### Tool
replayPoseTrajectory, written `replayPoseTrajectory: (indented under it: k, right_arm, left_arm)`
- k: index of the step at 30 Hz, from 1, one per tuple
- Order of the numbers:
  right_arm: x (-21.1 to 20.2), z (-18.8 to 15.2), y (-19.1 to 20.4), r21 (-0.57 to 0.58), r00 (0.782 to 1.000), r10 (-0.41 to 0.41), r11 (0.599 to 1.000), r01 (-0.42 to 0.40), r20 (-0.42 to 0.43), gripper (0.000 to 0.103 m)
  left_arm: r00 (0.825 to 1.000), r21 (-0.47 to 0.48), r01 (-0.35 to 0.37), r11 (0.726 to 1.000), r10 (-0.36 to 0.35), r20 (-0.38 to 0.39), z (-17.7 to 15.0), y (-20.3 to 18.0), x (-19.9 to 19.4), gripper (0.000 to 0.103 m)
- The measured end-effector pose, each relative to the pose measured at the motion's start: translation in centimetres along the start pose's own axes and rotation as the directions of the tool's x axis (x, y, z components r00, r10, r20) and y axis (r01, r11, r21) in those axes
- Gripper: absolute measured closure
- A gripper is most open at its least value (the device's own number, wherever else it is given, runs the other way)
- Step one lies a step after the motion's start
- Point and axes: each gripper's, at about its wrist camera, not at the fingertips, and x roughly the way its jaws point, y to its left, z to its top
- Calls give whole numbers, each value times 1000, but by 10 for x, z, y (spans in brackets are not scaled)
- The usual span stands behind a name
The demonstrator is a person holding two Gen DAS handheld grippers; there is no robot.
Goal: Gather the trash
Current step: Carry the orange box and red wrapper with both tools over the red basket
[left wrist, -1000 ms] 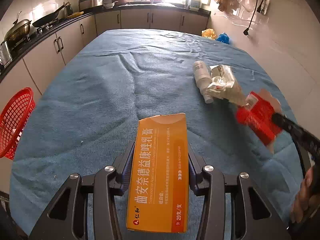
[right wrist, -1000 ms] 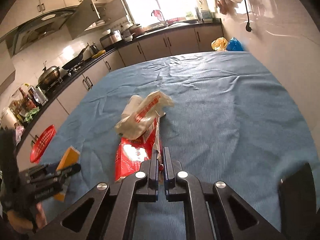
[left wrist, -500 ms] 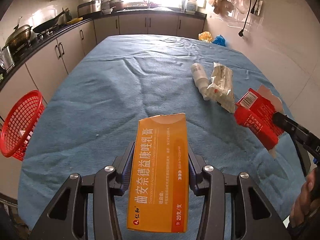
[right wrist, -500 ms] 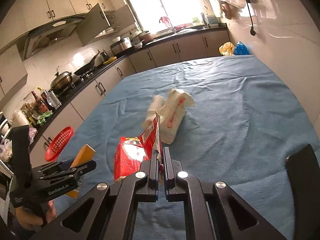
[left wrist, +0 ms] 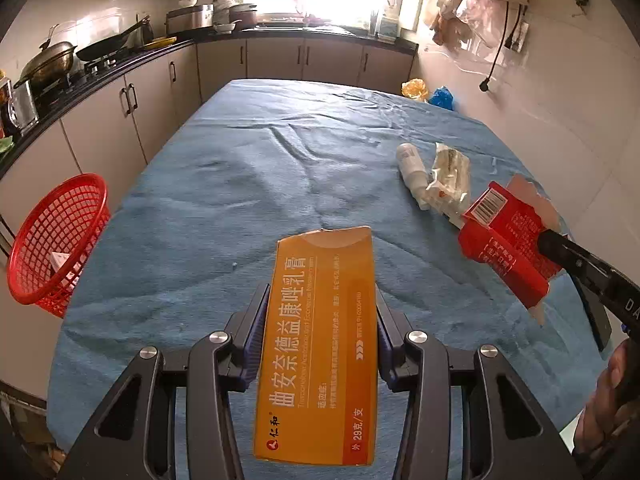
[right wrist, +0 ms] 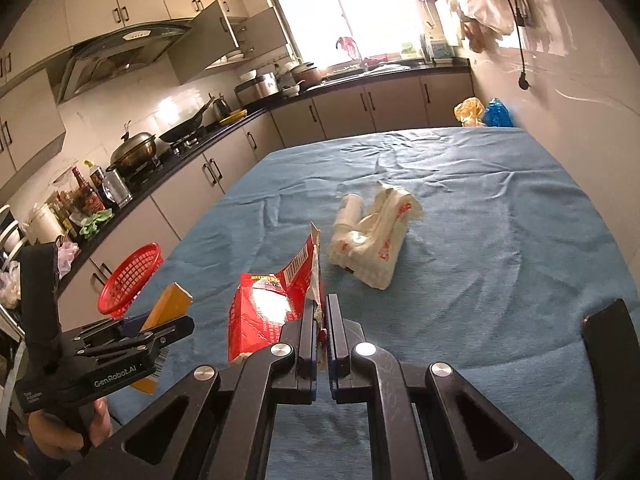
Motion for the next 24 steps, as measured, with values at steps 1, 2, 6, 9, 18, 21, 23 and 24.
replayPoseTrajectory:
  k: [1,2,6,9,18,21,23,24]
  right_arm:
    - [1,1,1,-3,1000,2,1000,-2,-2,98]
    - [3,1,3,-7,1000,4,1000,-4,-6,98]
    - [14,3,11,-23,999,15,1000,-16,-29,98]
    - [23,5,16,-37,998,24,999,-26,-50,98]
    - [47,13,44,-83,993,61,994,-69,-97,98]
    - [52,15,53,-96,991,73,992,-84,-109,98]
    - [55,16,60,-106,991,78,990,-90,-113,98]
    - [56,17,64,-113,991,76,990,-89,-112,98]
  left_arm:
    - [1000,-7,-2,1000,2,3,0,4,-1,58]
    - [1000,-12,-4,1000,4,6,0,7,-1,58]
    - [1000,-40,-15,999,15,9,2,20,0,58]
    - [999,-59,-32,998,33,14,4,31,4,58]
    - [998,-102,-58,993,59,10,3,57,8,58]
    - [998,-112,-60,992,61,12,4,63,8,58]
    - [998,-119,-60,991,62,13,3,67,8,58]
    - [998,-121,-59,991,61,13,3,69,8,58]
